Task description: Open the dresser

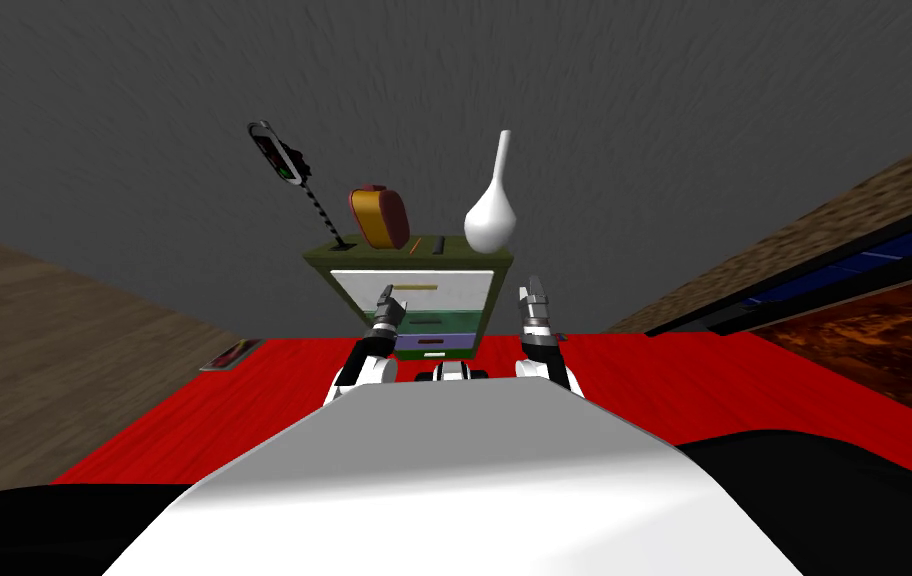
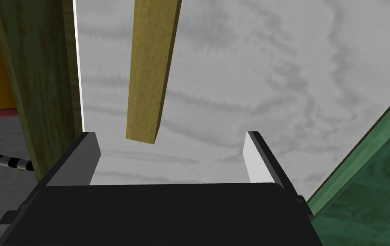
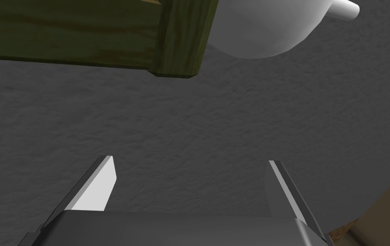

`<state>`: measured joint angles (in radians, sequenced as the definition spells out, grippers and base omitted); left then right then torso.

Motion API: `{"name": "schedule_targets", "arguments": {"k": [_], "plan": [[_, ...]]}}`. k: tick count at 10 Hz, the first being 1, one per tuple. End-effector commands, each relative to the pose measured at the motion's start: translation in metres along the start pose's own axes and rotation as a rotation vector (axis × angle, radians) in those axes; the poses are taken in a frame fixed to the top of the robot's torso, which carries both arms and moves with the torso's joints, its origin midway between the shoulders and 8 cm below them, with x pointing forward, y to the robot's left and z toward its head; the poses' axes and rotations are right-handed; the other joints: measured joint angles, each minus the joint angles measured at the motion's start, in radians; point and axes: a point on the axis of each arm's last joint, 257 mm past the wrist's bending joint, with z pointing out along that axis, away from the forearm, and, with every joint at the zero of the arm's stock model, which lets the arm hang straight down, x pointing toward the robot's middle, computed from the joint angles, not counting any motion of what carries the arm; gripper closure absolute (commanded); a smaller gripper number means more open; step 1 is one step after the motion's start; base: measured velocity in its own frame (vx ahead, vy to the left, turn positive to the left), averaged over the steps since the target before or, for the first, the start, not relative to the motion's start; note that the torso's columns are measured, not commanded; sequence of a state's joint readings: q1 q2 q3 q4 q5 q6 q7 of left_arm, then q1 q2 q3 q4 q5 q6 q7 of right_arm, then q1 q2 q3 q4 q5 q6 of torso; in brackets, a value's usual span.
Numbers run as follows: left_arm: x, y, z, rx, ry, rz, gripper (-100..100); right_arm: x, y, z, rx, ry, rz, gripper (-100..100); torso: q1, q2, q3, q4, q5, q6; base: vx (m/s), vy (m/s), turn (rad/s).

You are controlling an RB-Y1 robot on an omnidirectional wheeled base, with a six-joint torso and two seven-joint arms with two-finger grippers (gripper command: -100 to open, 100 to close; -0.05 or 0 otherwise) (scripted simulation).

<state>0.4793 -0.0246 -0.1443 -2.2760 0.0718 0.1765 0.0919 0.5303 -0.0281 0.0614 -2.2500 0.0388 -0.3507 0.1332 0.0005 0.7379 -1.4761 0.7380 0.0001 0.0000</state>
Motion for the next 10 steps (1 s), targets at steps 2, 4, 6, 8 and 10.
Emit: {"name": "schedule_targets", "arguments": {"k": [2, 4, 6, 8, 10], "plan": [[-0.002, -0.007, 0.0, 0.003, -0.012, 0.002, 100, 0.0, 0.0, 0.0, 0.0, 0.0, 0.0, 0, 0.0, -0.002, -0.001, -0.001, 0.0, 0.0, 0.045, 0.006, 0.022], [0.001, -0.014, -0.001, 0.019, -0.004, 0.002, 100, 0.0, 0.0, 0.0, 0.0, 0.0, 0.0, 0, 0.001, -0.004, -0.001, -0.007, 0.003, 0.002, -0.034, 0.013, 0.017], [0.001, -0.011, -0.003, 0.009, -0.003, 0.001, 100, 0.0, 0.0, 0.0, 0.0, 0.0, 0.0, 0, 0.0, 0.001, 0.002, -0.005, 0.003, 0.002, -0.173, -0.005, 0.011], [0.002, -0.007, -0.006, -0.006, -0.001, 0.001, 100, 0.0, 0.0, 0.0, 0.0, 0.0, 0.0, 0, -0.001, -0.002, 0.0, -0.006, 0.003, 0.002, -0.201, -0.002, 0.003], [0.002, -0.012, -0.007, 0.005, 0.001, 0.002, 100, 0.0, 0.0, 0.0, 0.0, 0.0, 0.0, 0, -0.001, -0.011, -0.006, -0.005, 0.001, 0.001, -0.121, -0.005, 0.014]]}}
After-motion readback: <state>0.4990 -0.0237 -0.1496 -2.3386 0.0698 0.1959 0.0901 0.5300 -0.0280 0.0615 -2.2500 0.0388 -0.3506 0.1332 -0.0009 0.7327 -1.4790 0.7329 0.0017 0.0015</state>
